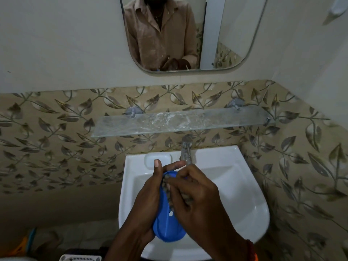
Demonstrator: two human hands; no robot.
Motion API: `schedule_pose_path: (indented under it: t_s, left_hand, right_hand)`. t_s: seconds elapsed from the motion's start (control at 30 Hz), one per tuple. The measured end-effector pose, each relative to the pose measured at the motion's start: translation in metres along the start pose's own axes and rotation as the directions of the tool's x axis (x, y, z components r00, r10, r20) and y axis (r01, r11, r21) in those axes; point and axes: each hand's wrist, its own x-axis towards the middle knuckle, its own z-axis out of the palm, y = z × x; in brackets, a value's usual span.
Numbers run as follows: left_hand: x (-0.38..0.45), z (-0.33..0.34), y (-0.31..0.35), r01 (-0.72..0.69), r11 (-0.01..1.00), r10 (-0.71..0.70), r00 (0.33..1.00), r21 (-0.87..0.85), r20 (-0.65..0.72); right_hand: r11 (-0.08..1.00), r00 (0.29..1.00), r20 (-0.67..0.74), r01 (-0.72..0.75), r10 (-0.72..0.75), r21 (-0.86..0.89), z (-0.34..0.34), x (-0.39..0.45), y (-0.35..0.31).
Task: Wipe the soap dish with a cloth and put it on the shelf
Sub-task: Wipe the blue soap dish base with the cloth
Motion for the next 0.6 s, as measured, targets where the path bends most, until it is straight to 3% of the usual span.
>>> schedule_pose_path:
  t_s: [0.13,0.3,0.4,0.6]
  left_hand:
    - [0.007,-0.008,0.001,0.03,0.998,-0.028,0.999,-0.059,0.042]
    - [0.001,-0.003,-0.002,0.06,0.998,-0.061,0.996,0.01,0.072]
    - [-0.002,0.0,0.005,0.066,0.997,-0.069,0.994,0.036,0.087]
    - [0.011,-0.002,0.02,0.115,0.993,-0.116,0.991,0.018,0.061]
  right_hand:
    - [0.999,0.986,0.165,-0.002,-0.005,0.042,-0.002,-0.022,-0.003]
    - [0.994,0.992,0.123,0.05,-0.039,-0.094,-0.01,0.006,0.003]
    - [0.989,0.982,0.173,0.092,-0.071,-0.117,-0.016,0.013,0.01]
    - [0.966,0.881,0.403,0.257,-0.249,0.034,-0.013,-0.029,-0.005]
